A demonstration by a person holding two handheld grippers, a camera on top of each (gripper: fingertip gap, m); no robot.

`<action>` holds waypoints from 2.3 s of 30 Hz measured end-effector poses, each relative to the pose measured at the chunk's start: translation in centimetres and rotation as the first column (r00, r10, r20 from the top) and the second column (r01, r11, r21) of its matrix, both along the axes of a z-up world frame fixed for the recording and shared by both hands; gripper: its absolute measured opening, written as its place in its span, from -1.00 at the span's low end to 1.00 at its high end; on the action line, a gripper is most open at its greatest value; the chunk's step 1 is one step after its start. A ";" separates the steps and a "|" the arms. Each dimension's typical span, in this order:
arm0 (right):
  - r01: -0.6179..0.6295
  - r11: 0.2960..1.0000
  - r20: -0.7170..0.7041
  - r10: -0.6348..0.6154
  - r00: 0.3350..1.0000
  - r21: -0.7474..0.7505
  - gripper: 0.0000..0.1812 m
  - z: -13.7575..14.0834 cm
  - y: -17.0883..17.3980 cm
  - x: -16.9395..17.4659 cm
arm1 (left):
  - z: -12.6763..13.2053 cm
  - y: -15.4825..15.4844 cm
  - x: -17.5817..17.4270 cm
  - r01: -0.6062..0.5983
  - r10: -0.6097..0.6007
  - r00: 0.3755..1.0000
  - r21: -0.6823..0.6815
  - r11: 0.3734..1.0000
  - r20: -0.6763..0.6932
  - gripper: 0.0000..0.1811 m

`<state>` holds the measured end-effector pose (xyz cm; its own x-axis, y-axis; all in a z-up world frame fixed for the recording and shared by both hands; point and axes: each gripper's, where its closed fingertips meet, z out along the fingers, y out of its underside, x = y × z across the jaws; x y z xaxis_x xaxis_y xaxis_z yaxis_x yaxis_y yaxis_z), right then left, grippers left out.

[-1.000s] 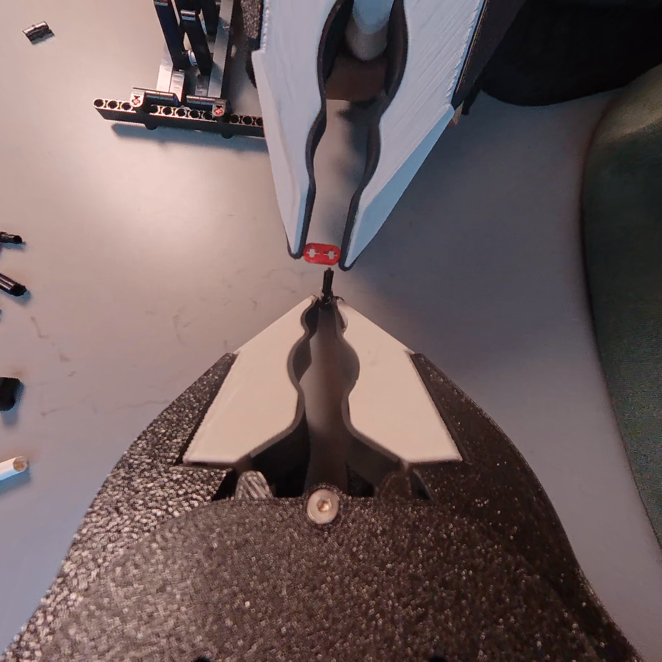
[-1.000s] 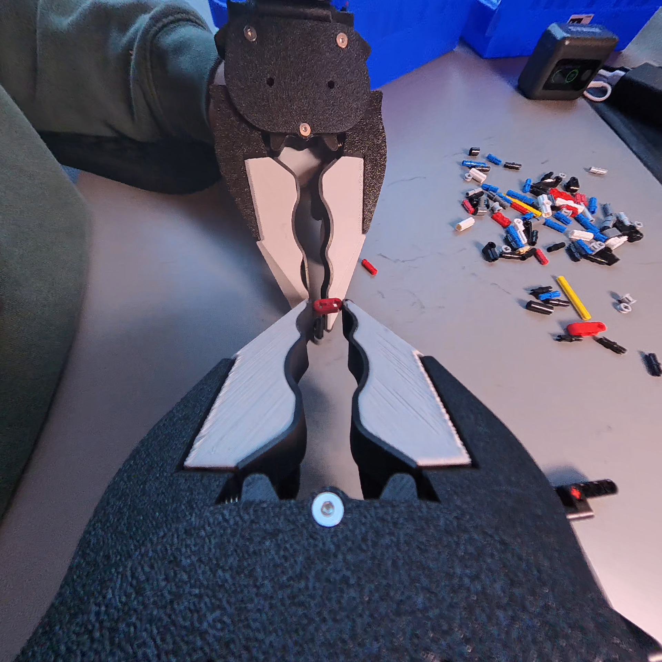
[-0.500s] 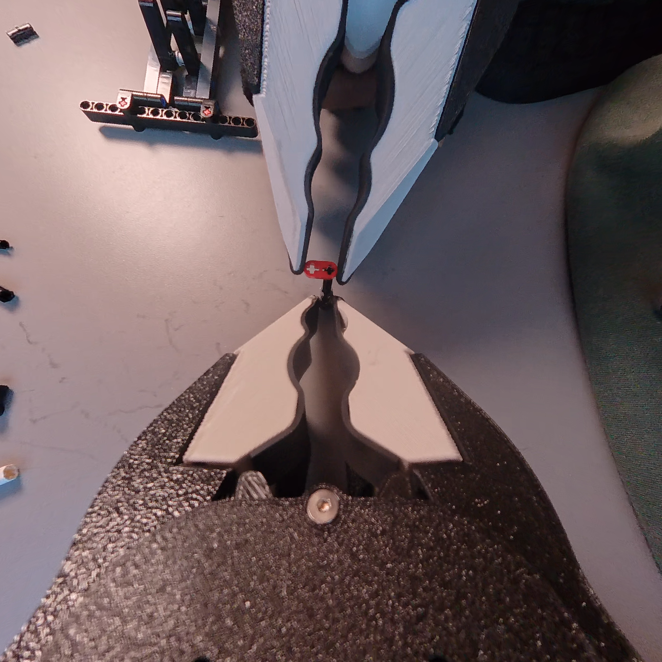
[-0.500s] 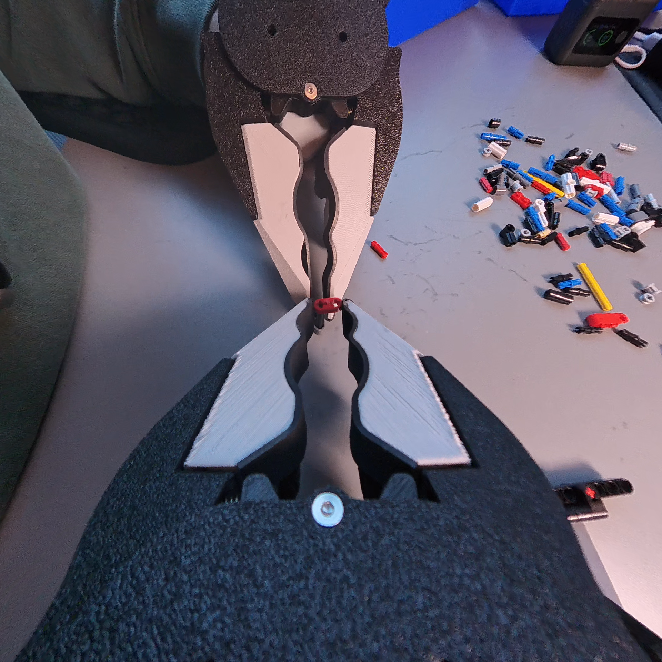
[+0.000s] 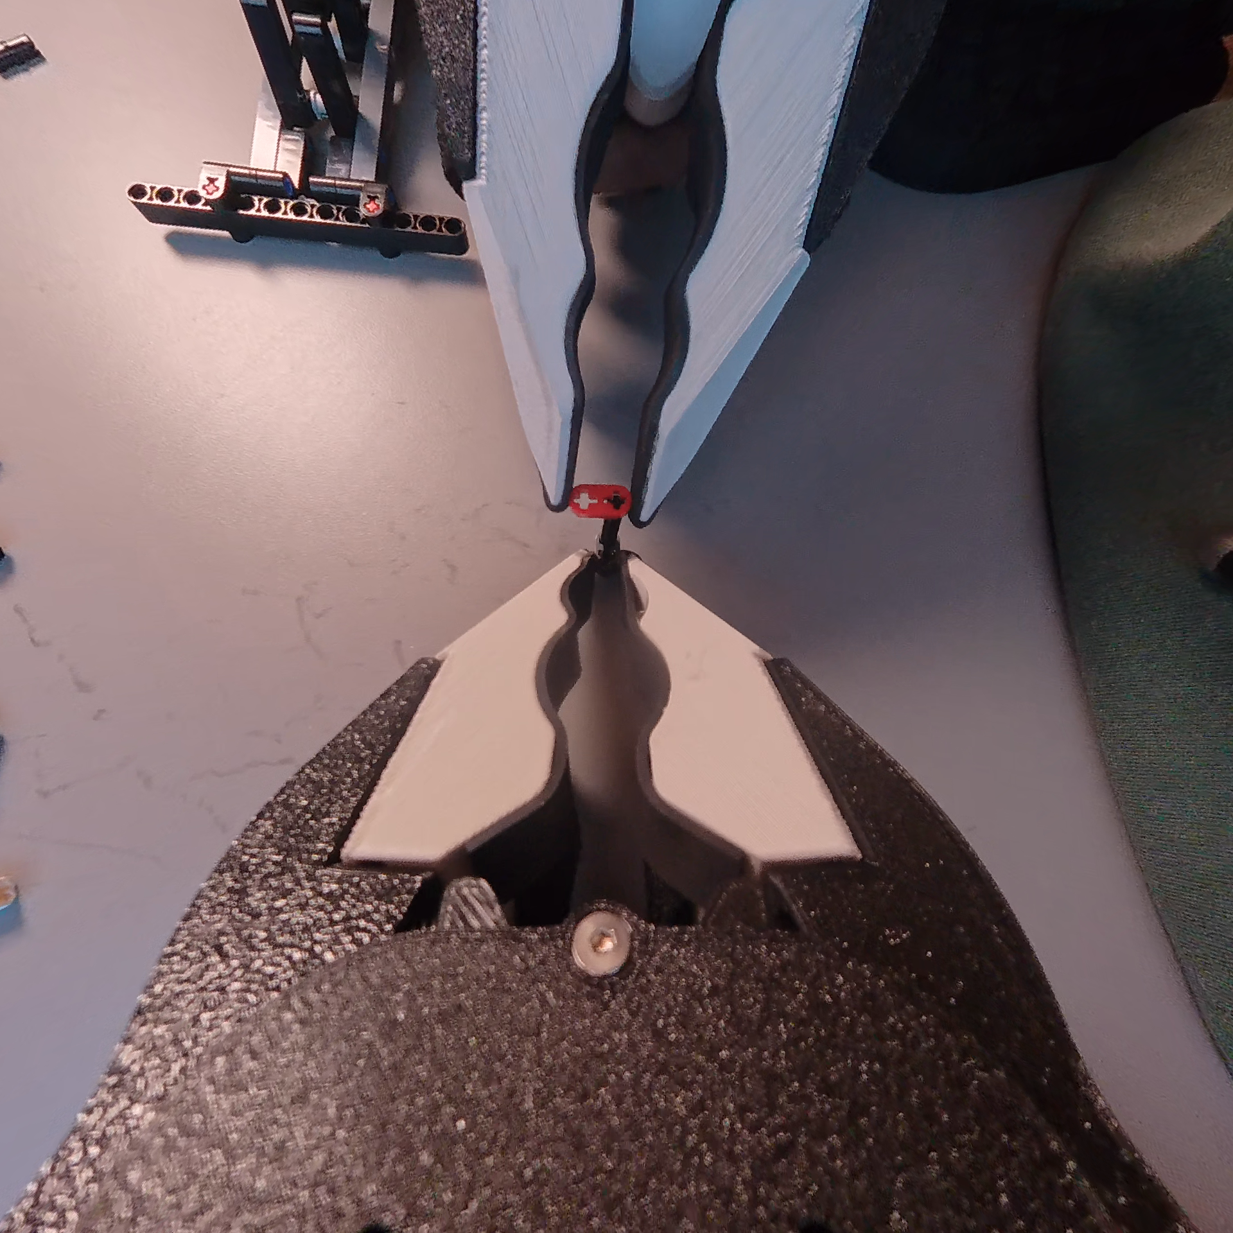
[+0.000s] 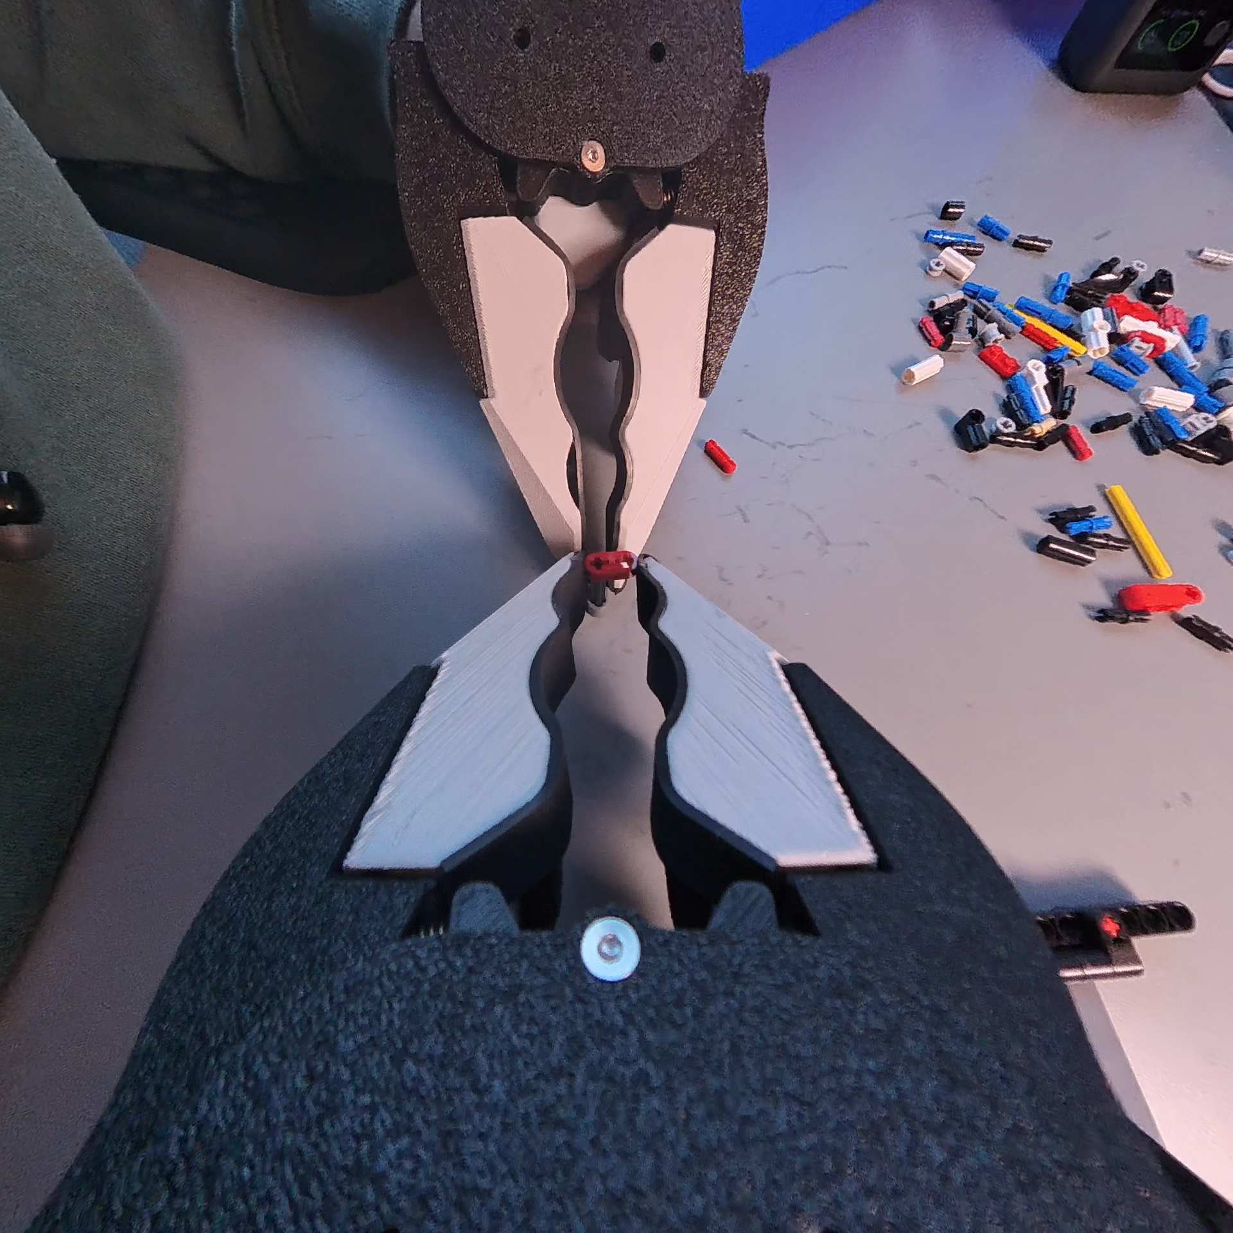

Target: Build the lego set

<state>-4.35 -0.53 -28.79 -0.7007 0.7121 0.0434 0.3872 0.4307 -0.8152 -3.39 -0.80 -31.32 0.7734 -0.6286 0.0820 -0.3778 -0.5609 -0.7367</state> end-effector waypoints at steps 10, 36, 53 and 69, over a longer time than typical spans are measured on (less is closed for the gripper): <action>-0.022 0.999 0.035 0.024 0.999 -0.044 -0.84 -0.1 0.0 0.0 | 0.0 0.0 0.0 0.001 -0.001 1.000 -0.005 1.000 0.005 -0.92; -0.094 0.995 -0.020 0.095 0.995 0.008 -0.84 -0.2 -0.1 0.0 | 0.0 -0.1 0.0 -0.006 0.007 1.000 -0.024 1.000 0.027 -0.92; -0.097 0.990 -0.125 0.110 0.986 0.103 -0.84 0.0 -0.1 0.0 | 3.5 0.4 -0.1 -0.099 0.250 0.788 -0.286 0.953 0.562 -0.89; -0.019 0.990 -0.137 0.038 0.990 0.139 -0.83 0.0 0.1 -0.2 | 2.8 1.0 -0.2 -0.147 0.366 0.741 -0.396 0.906 0.563 -0.86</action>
